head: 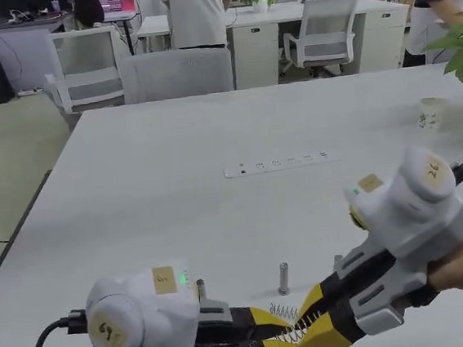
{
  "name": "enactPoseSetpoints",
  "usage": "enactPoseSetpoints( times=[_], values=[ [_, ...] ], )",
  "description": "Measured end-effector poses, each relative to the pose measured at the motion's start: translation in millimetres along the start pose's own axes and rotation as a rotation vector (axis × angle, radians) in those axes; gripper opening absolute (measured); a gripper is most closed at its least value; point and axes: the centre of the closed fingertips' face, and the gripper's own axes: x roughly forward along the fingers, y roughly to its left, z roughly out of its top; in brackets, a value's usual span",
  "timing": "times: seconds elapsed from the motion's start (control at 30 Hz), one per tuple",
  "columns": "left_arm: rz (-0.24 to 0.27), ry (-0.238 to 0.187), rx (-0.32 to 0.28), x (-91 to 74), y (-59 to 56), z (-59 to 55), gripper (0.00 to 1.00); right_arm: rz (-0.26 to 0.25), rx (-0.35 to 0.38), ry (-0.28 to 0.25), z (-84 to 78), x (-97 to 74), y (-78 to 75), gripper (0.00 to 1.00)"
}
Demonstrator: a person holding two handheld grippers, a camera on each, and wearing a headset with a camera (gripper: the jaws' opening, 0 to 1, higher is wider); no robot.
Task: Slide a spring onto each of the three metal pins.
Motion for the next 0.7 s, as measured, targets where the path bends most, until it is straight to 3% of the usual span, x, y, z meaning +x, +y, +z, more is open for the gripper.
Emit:
enactPoseSetpoints(
  times=[0.27, 0.57, 0.7],
  values=[
    [0.000, -0.005, -0.007, 1.7, -0.8, -1.8, 0.02, 0.004, 0.010, -0.025, 4.8, -0.8, 0.8, 0.08],
    [0.014, 0.001, -0.021, 4.3, 1.1, -3.8, 0.04, -0.011, 0.005, 0.024, 6.0, 0.4, -0.3, 0.08],
    [0.017, 0.005, -0.047, 5.7, -0.2, -5.6, 0.16, -0.029, -0.007, 0.037, 7.1, -2.3, -3.0, 0.08]
  ],
)
